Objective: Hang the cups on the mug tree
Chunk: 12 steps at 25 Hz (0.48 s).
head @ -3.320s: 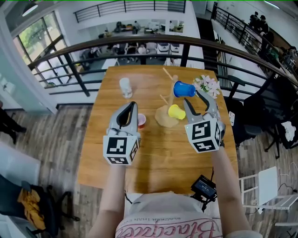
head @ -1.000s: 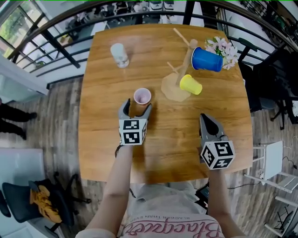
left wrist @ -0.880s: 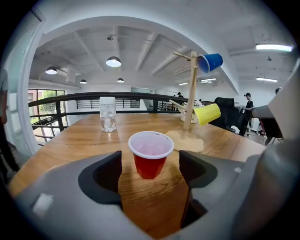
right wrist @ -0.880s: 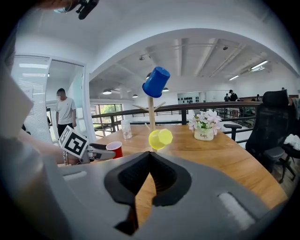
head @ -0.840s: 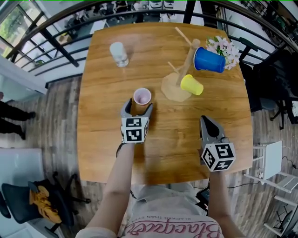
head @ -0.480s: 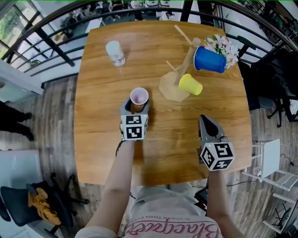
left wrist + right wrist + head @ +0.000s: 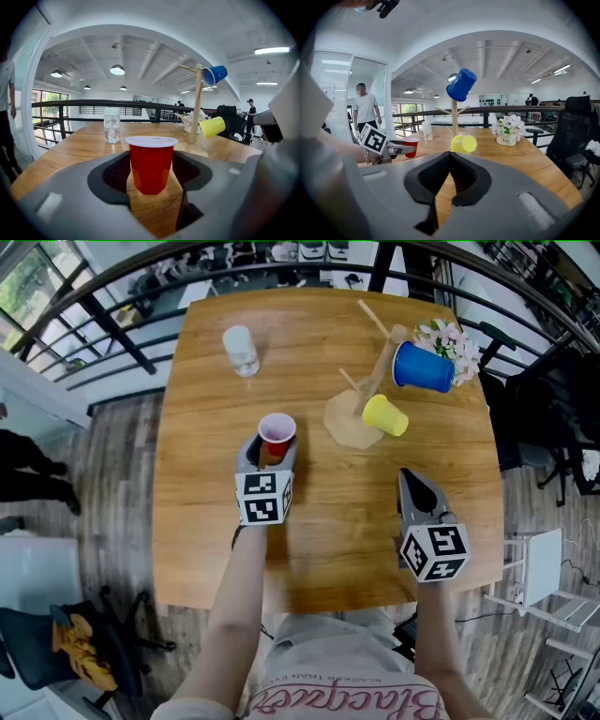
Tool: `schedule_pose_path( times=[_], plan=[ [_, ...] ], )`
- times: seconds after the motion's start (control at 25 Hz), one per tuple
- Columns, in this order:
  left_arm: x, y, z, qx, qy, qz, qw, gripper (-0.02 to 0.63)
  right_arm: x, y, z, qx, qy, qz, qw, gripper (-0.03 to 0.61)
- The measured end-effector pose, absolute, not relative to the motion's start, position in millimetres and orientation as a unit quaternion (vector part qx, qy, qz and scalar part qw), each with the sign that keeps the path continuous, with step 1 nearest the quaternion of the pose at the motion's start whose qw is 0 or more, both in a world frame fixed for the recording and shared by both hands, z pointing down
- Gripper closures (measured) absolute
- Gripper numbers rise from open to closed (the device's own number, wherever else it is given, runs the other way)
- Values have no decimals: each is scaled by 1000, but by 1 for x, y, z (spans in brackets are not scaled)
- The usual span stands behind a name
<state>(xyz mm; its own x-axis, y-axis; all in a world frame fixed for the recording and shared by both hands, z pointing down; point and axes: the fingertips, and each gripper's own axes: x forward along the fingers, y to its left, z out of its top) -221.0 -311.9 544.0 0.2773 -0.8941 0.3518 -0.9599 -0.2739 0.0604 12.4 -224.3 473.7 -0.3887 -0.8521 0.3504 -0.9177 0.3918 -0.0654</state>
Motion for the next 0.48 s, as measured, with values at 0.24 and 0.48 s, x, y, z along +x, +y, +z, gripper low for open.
schedule_pose_path(
  times=[0.24, 0.48],
  plan=[
    [-225, -301, 519, 779, -606, 115, 114, 321, 15, -221, 459, 525, -835, 113, 122, 577],
    [-223, -285, 487, 764, -629, 105, 94, 321, 27, -221, 438, 510, -848, 99, 109, 577]
  ],
)
